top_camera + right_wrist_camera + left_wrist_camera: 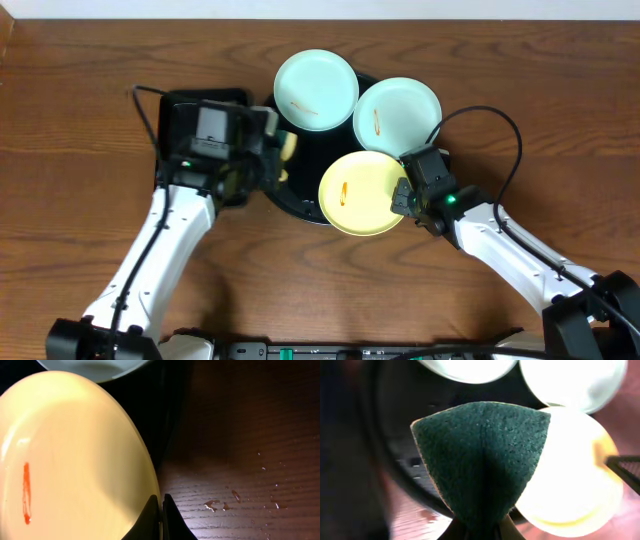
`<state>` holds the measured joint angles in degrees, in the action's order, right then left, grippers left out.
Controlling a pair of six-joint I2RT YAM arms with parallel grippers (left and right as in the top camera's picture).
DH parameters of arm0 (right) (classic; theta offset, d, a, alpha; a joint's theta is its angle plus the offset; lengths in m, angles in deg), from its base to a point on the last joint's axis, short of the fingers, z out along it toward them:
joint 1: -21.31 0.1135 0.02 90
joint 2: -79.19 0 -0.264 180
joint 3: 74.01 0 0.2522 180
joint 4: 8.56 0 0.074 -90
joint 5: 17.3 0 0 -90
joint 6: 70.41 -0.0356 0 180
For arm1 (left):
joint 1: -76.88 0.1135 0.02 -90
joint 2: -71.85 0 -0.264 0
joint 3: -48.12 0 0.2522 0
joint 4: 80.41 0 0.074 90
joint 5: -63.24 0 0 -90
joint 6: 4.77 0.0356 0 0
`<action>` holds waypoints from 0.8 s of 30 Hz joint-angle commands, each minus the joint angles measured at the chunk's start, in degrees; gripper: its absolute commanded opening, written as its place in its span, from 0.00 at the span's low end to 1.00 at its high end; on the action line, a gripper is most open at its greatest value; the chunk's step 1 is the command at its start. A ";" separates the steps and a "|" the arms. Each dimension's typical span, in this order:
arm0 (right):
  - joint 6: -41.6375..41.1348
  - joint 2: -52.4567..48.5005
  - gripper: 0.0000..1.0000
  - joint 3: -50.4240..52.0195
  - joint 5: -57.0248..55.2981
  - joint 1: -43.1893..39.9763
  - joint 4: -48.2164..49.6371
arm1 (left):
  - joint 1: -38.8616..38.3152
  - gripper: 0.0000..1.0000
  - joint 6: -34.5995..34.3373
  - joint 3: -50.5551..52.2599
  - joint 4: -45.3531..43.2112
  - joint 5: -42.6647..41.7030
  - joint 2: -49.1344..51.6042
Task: Clean dirty plates on tray and stack at the side
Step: 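Scrub the yellow plate's surface with the sponge in the left gripper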
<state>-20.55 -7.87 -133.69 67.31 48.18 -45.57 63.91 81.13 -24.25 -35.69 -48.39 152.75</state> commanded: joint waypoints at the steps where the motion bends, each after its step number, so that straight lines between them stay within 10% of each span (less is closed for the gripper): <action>1: -0.94 -0.28 0.01 0.55 -1.57 0.48 0.35 | -2.91 0.07 -1.01 -0.31 -0.13 -1.09 -0.42; 24: -0.92 -0.28 0.01 0.61 -2.95 0.96 3.76 | -15.15 0.07 -3.76 -0.22 -3.65 0.66 10.40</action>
<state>-20.57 -7.87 -133.49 65.34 48.31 -42.01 49.04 77.68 -24.25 -39.06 -48.43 162.66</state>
